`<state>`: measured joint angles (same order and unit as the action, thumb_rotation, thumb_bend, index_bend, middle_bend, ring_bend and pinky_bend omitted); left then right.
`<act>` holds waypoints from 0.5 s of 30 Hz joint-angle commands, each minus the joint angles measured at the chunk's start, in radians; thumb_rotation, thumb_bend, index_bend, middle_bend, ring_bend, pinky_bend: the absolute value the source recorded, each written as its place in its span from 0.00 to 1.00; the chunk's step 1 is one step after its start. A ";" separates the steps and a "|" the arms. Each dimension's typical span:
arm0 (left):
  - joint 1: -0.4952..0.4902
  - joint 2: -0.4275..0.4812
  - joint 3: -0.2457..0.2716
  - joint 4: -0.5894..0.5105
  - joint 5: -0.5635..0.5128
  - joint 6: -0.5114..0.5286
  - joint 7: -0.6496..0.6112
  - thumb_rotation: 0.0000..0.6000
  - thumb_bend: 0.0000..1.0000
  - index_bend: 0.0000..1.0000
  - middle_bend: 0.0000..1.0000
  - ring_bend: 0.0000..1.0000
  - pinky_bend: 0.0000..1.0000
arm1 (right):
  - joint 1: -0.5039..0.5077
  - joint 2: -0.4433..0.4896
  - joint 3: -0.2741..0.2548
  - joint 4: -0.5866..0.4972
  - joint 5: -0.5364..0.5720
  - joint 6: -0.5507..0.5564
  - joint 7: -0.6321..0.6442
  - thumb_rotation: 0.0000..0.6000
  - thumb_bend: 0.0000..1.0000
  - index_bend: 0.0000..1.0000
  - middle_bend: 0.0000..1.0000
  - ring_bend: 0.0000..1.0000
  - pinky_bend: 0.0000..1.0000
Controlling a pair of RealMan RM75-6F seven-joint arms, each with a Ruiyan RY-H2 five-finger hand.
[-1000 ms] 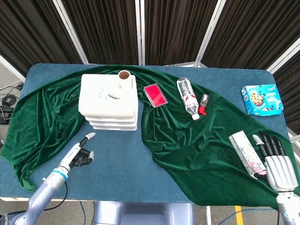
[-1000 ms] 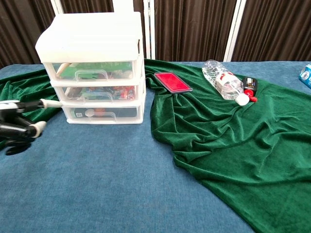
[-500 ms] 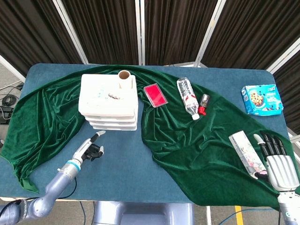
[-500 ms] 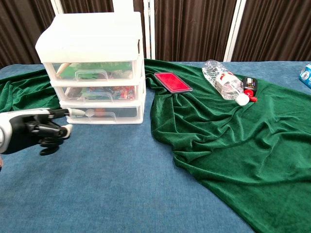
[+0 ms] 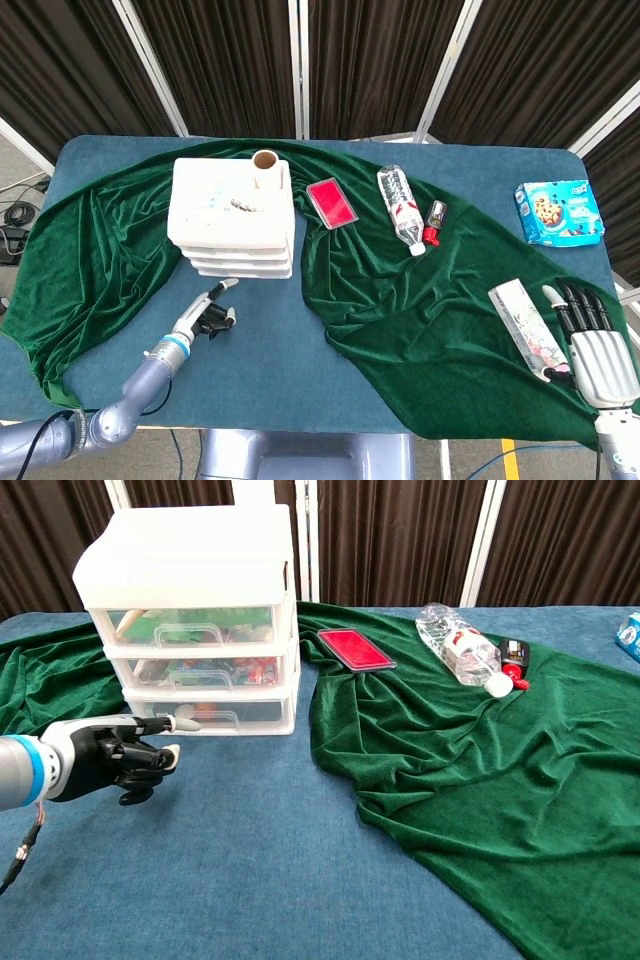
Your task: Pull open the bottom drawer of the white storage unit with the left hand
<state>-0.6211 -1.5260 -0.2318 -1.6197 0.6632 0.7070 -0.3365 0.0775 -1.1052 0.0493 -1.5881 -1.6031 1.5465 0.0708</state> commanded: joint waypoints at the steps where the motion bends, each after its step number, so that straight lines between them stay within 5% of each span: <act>1: -0.016 -0.018 -0.011 0.020 -0.020 -0.007 0.009 1.00 0.72 0.07 0.91 0.88 0.82 | 0.000 0.000 -0.001 0.001 -0.004 0.002 0.004 1.00 0.06 0.00 0.00 0.00 0.00; 15: -0.055 -0.074 -0.036 0.081 -0.074 -0.035 0.024 1.00 0.72 0.07 0.91 0.88 0.82 | 0.000 0.002 -0.007 0.004 -0.023 0.014 0.026 1.00 0.06 0.00 0.00 0.00 0.00</act>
<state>-0.6741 -1.5967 -0.2667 -1.5421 0.5928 0.6741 -0.3138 0.0772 -1.1029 0.0428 -1.5841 -1.6264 1.5606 0.0967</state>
